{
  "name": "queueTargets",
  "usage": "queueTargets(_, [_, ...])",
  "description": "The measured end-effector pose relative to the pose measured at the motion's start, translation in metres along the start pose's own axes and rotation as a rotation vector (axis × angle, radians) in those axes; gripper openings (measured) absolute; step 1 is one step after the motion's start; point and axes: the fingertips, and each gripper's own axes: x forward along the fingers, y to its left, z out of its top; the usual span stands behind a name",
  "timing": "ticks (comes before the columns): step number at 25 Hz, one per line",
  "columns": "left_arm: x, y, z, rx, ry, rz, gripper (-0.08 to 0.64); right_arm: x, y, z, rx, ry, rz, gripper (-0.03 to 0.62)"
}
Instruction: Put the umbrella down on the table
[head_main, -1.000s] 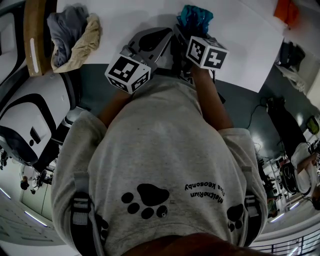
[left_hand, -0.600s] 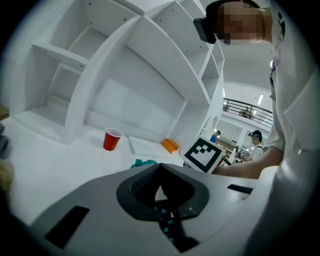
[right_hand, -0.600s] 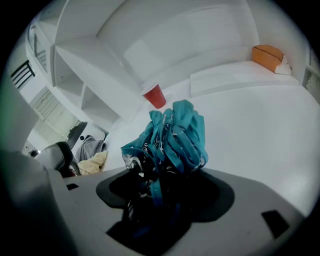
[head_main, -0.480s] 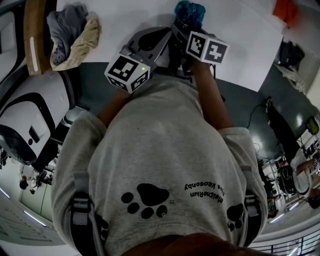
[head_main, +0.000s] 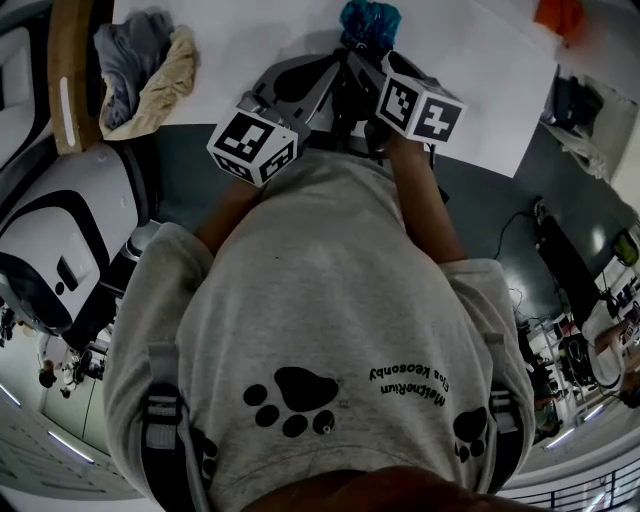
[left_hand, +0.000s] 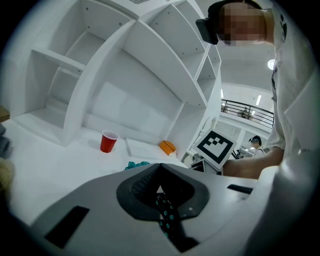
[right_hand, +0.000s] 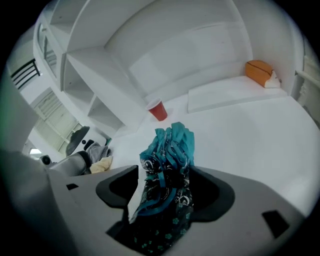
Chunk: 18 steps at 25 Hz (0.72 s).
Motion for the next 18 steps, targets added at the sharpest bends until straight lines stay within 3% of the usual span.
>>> queueTargets(4, [-0.005,-0.005,0.003,0.01,-0.016,-0.003,0.017,-0.015,0.011,0.008,-0.066,-0.065,0.011,0.305])
queueTargets(11, [-0.015,-0.025,0.012,0.035,-0.051,-0.013,0.017,-0.044,0.038,0.016,-0.125,-0.177,0.108,0.299])
queueTargets(18, [-0.021,-0.048,0.028,0.077,-0.09,-0.033,0.017,-0.08,0.044,0.025,-0.188,-0.283,0.079,0.136])
